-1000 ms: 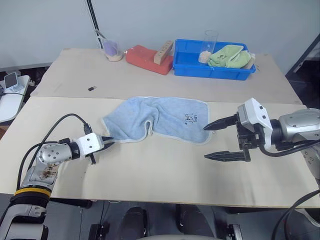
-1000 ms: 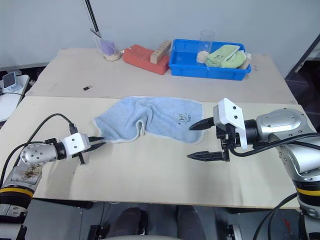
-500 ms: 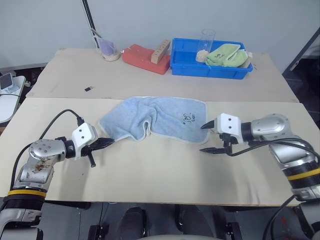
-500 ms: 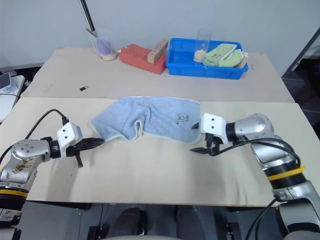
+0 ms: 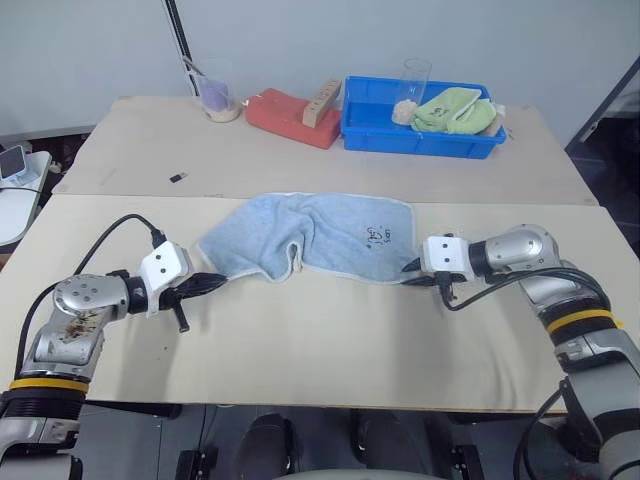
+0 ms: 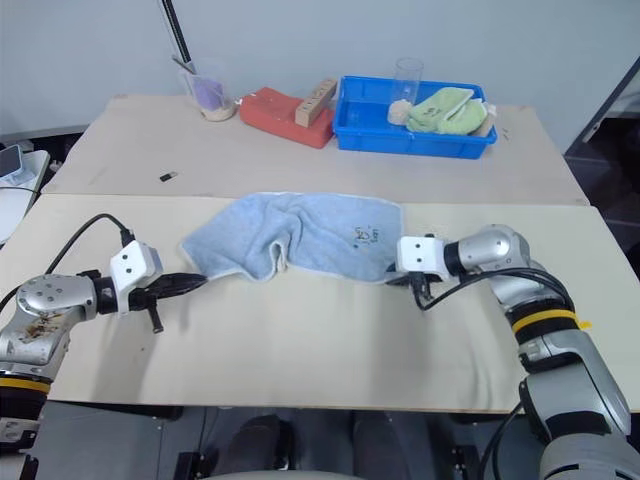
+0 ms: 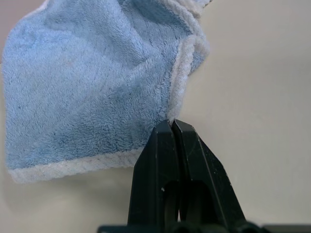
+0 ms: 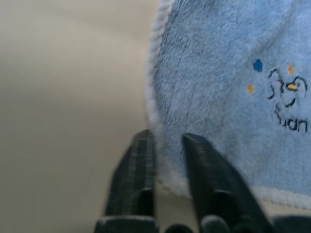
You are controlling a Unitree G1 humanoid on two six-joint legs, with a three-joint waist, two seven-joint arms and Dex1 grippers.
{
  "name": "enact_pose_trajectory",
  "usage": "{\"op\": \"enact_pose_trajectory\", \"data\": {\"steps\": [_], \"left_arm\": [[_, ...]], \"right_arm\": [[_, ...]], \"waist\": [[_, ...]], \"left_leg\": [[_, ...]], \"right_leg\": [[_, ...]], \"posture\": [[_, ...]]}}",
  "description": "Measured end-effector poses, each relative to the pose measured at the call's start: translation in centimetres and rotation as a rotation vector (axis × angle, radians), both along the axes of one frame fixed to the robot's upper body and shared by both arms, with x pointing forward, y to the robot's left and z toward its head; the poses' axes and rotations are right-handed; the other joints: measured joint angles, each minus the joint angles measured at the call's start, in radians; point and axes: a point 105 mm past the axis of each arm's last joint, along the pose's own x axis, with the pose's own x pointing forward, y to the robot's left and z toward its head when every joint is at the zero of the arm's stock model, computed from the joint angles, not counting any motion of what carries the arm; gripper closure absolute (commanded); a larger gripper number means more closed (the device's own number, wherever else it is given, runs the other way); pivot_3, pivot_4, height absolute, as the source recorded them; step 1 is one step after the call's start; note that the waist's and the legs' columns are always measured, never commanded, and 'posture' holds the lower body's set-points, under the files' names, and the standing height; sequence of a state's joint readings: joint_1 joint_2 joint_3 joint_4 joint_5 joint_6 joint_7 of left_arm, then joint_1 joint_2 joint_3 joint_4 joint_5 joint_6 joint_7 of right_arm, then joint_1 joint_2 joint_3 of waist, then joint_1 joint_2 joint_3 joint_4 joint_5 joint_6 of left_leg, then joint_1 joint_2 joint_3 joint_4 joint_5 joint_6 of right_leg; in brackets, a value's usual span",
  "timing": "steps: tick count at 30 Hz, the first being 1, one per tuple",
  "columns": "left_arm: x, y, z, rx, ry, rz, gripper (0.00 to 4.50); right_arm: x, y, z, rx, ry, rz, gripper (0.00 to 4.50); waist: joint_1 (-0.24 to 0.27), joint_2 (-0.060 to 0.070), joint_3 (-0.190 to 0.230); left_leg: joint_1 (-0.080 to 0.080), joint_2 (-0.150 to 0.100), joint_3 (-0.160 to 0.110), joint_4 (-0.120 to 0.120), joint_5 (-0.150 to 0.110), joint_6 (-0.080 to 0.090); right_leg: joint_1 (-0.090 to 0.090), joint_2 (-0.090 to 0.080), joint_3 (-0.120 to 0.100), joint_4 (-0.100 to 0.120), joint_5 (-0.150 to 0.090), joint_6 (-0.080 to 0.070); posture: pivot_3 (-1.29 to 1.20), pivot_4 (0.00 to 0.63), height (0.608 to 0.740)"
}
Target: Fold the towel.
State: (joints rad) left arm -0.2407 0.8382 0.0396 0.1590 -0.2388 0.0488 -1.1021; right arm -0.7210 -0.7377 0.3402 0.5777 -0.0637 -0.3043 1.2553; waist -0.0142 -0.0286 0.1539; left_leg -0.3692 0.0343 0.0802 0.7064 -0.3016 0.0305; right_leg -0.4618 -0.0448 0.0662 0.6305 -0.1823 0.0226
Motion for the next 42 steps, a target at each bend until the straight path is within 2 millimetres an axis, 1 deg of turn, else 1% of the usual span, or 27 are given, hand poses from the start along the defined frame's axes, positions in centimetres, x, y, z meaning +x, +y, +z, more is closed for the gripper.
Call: {"op": "enact_pose_trajectory", "data": {"steps": [2,5,7,9,12,14,16,19,20,22,23,24,25,27,28,29,30,31,33,34,35,37,38,39,40,41,42], "left_arm": [[-0.1,0.0,0.0,0.002,0.014,-0.008,4.5],[-1.0,0.4,0.7,0.05,0.055,-0.058,4.5],[-1.8,0.8,1.3,0.086,0.088,-0.098,4.5],[-2.4,1.4,1.8,0.107,0.141,-0.118,4.5],[-3.0,2.0,3.0,0.088,0.215,-0.13,4.5],[-2.7,2.3,4.4,0.069,0.218,-0.125,4.5],[-1.7,2.5,5.9,0.045,0.184,-0.106,4.5],[0.9,2.1,7.9,-0.048,0.094,-0.066,4.5],[2.5,1.8,8.6,-0.103,0.061,-0.034,4.5],[6.2,0.4,10.1,-0.215,-0.012,0.024,4.5],[8.0,-0.1,10.9,-0.261,-0.046,0.07,4.5],[9.4,-0.3,12.0,-0.288,-0.082,0.111,4.5],[10.9,-0.3,13.7,-0.312,-0.13,0.167,4.5],[12.1,0.1,17.3,-0.335,-0.238,0.231,4.5],[12.5,0.4,19.5,-0.355,-0.304,0.262,4.5],[12.5,0.6,21.3,-0.372,-0.359,0.277,4.5],[12.5,0.8,22.6,-0.381,-0.394,0.286,4.5],[12.4,0.9,23.4,-0.385,-0.416,0.29,4.5],[12.1,1.1,24.4,-0.388,-0.443,0.287,4.5],[11.9,1.4,24.6,-0.385,-0.444,0.283,4.5],[11.7,1.7,24.4,-0.383,-0.431,0.275,4.5],[11.3,2.3,23.8,-0.379,-0.4,0.26,4.5],[10.9,2.6,23.2,-0.365,-0.376,0.236,4.5],[10.5,3.0,22.2,-0.343,-0.343,0.212,4.5],[10.0,3.4,20.6,-0.317,-0.294,0.182,4.5],[9.3,4.1,17.7,-0.278,-0.202,0.152,4.5],[8.8,4.6,15.5,-0.265,-0.129,0.148,4.5]], "right_arm": [[-0.3,0.0,0.0,0.012,0.032,0.009,4.46],[-1.3,-0.1,0.5,0.059,0.101,0.014,4.46],[-2.3,-1.1,1.1,0.066,0.172,-0.002,4.46],[-3.2,-2.4,2.2,0.076,0.231,-0.033,4.46],[-4.5,-3.6,4.7,0.122,0.297,-0.085,4.46],[-5.1,-4.1,6.5,0.147,0.317,-0.125,4.46],[-5.0,-4.2,7.8,0.176,0.327,-0.157,4.46],[-3.4,-3.5,9.1,0.245,0.309,-0.19,4.46],[-2.0,-3.2,9.9,0.298,0.279,-0.221,4.46],[1.5,-2.5,12.1,0.405,0.185,-0.294,4.46],[3.2,-2.5,13.5,0.443,0.124,-0.338,4.46],[4.5,-2.5,14.8,0.467,0.062,-0.369,4.46],[5.7,-2.7,16.7,0.492,-0.015,-0.405,4.46],[6.7,-3.2,20.0,0.525,-0.146,-0.444,4.46],[7.0,-3.7,21.7,0.547,-0.217,-0.466,4.46],[7.1,-4.0,23.0,0.563,-0.269,-0.473,4.46],[7.0,-4.1,24.0,0.574,-0.306,-0.474,4.46],[7.0,-4.2,24.6,0.578,-0.329,-0.474,4.46],[6.8,-4.3,25.5,0.6,-0.355,-0.462,4.46],[6.7,-4.4,25.9,0.609,-0.363,-0.452,4.46],[6.4,-4.6,25.8,0.604,-0.359,-0.438,4.46],[5.9,-5.3,25.2,0.586,-0.339,-0.423,4.46],[5.5,-5.6,24.5,0.556,-0.332,-0.394,4.46],[5.1,-5.7,23.3,0.509,-0.321,-0.357,4.46],[4.5,-5.9,21.6,0.455,-0.297,-0.32,4.46],[3.6,-6.3,18.6,0.389,-0.241,-0.285,4.46],[3.2,-6.5,16.6,0.356,-0.195,-0.275,4.46]], "waist": [[0.0,0.0,0.0],[0.0,0.0,0.0],[0.002,0.0,0.0],[0.005,0.0,0.0],[0.003,0.0,0.0],[0.002,0.0,0.0],[0.002,0.0,0.0],[0.001,0.0,0.0],[0.001,0.0,0.0],[0.001,-0.001,0.001],[0.002,-0.001,0.001],[0.002,-0.001,0.002],[0.002,-0.001,0.002],[-0.001,-0.001,0.002],[-0.002,0.0,0.002],[-0.003,0.0,0.002],[-0.005,0.0,0.002],[-0.006,0.0,0.002],[-0.011,0.0,0.002],[-0.014,0.0,0.002],[-0.017,0.0,0.002],[-0.023,0.0,0.002],[-0.024,0.0,0.002],[-0.024,0.0,0.002],[-0.024,0.001,0.001],[-0.024,0.001,0.0],[-0.024,0.001,0.0]], "left_leg": [[0.0,0.0,0.0,0.0,0.0,0.0],[0.0,0.0,0.0,0.0,0.0,0.0],[-0.001,0.0,-0.001,0.0,0.0,0.0],[-0.001,0.0,-0.001,0.0,0.0,0.0],[0.0,0.0,-0.001,0.0,0.0,0.0],[0.0,0.001,-0.001,0.0,0.0,0.0],[0.0,0.001,-0.001,0.0,0.0,0.0],[0.0,0.0,0.0,0.001,0.0,0.0],[0.001,0.0,0.0,0.002,0.0,0.0],[-0.001,0.0,-0.001,0.004,0.001,-0.001],[-0.001,-0.001,-0.001,0.005,0.001,-0.001],[-0.003,-0.001,-0.002,0.005,0.001,-0.001],[-0.007,-0.001,-0.002,0.005,0.001,-0.001],[-0.016,-0.001,-0.002,0.004,0.002,-0.002],[-0.018,-0.001,-0.002,0.004,0.003,-0.004],[-0.019,-0.001,0.0,0.004,0.002,-0.003],[-0.02,-0.001,0.002,0.003,0.001,-0.003],[-0.021,-0.001,0.003,0.003,-0.001,-0.003],[-0.026,-0.002,0.005,0.003,-0.001,-0.003],[-0.03,-0.004,0.006,0.004,-0.001,-0.004],[-0.033,-0.004,0.006,0.005,-0.001,-0.004],[-0.037,-0.004,0.006,0.009,-0.001,-0.004],[-0.037,-0.004,0.005,0.009,-0.001,-0.004],[-0.036,-0.004,0.005,0.011,-0.001,-0.004],[-0.036,-0.004,0.005,0.011,-0.001,-0.003],[-0.035,-0.004,0.004,0.011,-0.001,-0.003],[-0.036,-0.004,0.004,0.013,-0.001,-0.003]], "right_leg": [[0.0,0.0,0.0,0.0,0.0,0.0],[0.0,0.0,0.0,0.0,0.0,0.0],[-0.001,0.0,0.0,0.0,0.0,0.0],[-0.001,-0.001,0.0,0.0,0.0,0.0],[-0.001,0.0,0.0,0.0,-0.001,0.0],[-0.001,0.0,-0.001,0.001,-0.002,0.003],[-0.001,0.001,-0.001,0.001,-0.004,0.005],[-0.001,0.002,-0.001,0.001,-0.002,0.002],[0.001,0.002,-0.001,0.002,0.0,-0.001],[0.0,0.002,-0.001,0.001,0.002,-0.002],[0.0,0.002,-0.001,0.001,0.002,-0.003],[-0.001,0.002,-0.002,0.0,0.002,-0.002],[-0.004,0.002,-0.002,0.0,0.003,-0.001],[-0.011,0.001,-0.002,0.002,0.005,0.0],[-0.014,0.0,-0.003,0.001,0.005,0.0],[-0.014,-0.001,-0.005,0.001,0.004,0.001],[-0.016,-0.003,-0.007,0.0,0.004,0.002],[-0.018,-0.004,-0.008,0.0,0.004,0.002],[-0.025,-0.01,-0.017,0.001,0.003,0.003],[-0.03,-0.014,-0.023,0.002,0.003,0.002],[-0.032,-0.016,-0.025,0.002,0.003,0.003],[-0.032,-0.017,-0.027,0.001,0.004,0.003],[-0.031,-0.017,-0.028,0.001,0.004,0.004],[-0.03,-0.018,-0.028,0.001,0.004,0.004],[-0.029,-0.018,-0.028,0.002,0.004,0.004],[-0.028,-0.018,-0.028,0.002,0.004,0.004],[-0.029,-0.018,-0.028,0.004,0.004,0.004]], "posture": [[0.0,0.15,0.684],[0.0,0.15,0.684],[0.0,0.15,0.684],[0.0,0.15,0.684],[0.0,0.15,0.684],[0.0,0.15,0.684],[0.0,0.15,0.684],[0.0,0.15,0.684],[0.0,0.15,0.684],[0.0,0.15,0.684],[0.0,0.15,0.684],[0.0,0.15,0.684],[0.0,0.15,0.684],[0.0,0.15,0.684],[0.0,0.15,0.684],[0.0,0.15,0.684],[0.0,0.15,0.684],[0.0,0.15,0.684],[0.0,0.15,0.684],[0.0,0.15,0.684],[0.0,0.15,0.684],[0.0,0.15,0.684],[0.0,0.15,0.684],[0.0,0.15,0.684],[0.0,0.15,0.684],[0.0,0.15,0.684],[0.0,0.15,0.684]]}}
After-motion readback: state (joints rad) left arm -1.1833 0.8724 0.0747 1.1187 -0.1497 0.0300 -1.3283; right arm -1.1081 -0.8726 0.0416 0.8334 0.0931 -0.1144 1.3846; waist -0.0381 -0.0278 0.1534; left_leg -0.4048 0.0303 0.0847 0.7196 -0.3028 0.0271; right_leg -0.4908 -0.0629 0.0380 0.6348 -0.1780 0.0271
